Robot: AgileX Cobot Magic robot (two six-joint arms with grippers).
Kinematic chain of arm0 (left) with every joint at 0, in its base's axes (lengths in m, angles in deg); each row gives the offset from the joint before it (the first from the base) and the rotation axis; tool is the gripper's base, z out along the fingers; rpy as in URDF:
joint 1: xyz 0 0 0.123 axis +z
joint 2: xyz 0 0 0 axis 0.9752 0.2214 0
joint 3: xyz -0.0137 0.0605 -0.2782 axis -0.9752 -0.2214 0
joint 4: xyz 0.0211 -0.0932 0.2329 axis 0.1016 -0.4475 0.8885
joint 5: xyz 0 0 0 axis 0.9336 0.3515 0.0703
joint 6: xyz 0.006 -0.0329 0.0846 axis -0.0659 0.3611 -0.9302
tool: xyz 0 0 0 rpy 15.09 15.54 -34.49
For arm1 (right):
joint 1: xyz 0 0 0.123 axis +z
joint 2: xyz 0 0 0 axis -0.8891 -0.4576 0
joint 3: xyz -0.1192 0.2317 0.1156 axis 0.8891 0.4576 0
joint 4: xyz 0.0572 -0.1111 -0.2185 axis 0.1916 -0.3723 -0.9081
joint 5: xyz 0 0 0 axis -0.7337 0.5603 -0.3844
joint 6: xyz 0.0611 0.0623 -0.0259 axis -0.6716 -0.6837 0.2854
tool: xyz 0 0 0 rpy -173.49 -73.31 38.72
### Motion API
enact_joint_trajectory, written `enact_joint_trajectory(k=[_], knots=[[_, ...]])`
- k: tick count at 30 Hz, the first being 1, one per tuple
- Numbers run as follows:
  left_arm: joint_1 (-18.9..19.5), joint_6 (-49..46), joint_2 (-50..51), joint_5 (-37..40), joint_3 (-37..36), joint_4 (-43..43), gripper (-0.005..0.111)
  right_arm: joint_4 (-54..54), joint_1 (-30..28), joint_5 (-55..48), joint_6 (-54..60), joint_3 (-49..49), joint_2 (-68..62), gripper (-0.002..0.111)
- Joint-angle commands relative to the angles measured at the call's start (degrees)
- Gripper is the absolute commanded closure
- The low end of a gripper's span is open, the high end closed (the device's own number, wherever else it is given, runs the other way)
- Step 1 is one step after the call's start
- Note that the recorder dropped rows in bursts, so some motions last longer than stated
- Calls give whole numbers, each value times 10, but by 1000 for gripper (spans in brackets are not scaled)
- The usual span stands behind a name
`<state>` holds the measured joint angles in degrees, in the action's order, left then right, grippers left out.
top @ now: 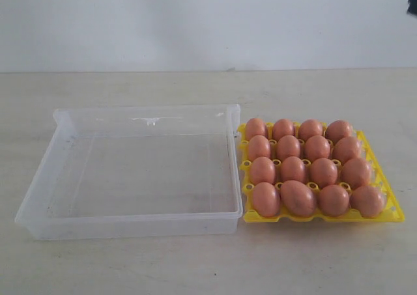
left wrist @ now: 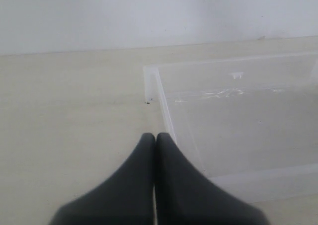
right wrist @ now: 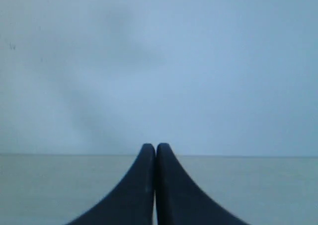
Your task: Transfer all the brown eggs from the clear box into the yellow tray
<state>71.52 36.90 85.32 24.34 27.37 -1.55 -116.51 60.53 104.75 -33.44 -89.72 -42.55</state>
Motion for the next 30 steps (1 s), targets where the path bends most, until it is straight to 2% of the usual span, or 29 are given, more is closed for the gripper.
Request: enact_joint_trajectory(k=[1, 3, 5, 7, 10, 14, 20, 23, 26, 28, 30], knots=[[-2, -2, -1, -1, 2, -9, 111, -63, 22, -262, -16, 12, 141, 109], [-2, -2, -1, -1, 2, -10, 111, -74, 43, -394, 50, 26, 219, 109], [-2, -2, -1, -1, 2, -10, 111, -63, 60, -466, 97, 35, 302, 109], [-2, -2, -1, -1, 2, -10, 111, -22, 72, -482, 126, 36, 374, 109], [-2, -2, -1, -1, 2, -10, 111, 87, 90, -474, 236, 36, 464, 109], [-2, -2, -1, -1, 2, -10, 111, 255, 102, -537, 467, 36, 536, 109], [-2, -2, -1, -1, 2, -10, 111, 392, 102, -691, 465, 34, 583, 109], [-2, -2, -1, -1, 2, -10, 111, 468, 102, -715, 497, 34, 587, 109], [-2, -2, -1, -1, 2, -10, 111, 481, 102, -709, 532, 35, 587, 109], [-2, -2, -1, -1, 2, -11, 111, 474, 102, -675, 561, 38, 587, 109], [-2, -2, -1, -1, 2, -12, 111, 458, 102, -594, 590, 57, 587, 109]])
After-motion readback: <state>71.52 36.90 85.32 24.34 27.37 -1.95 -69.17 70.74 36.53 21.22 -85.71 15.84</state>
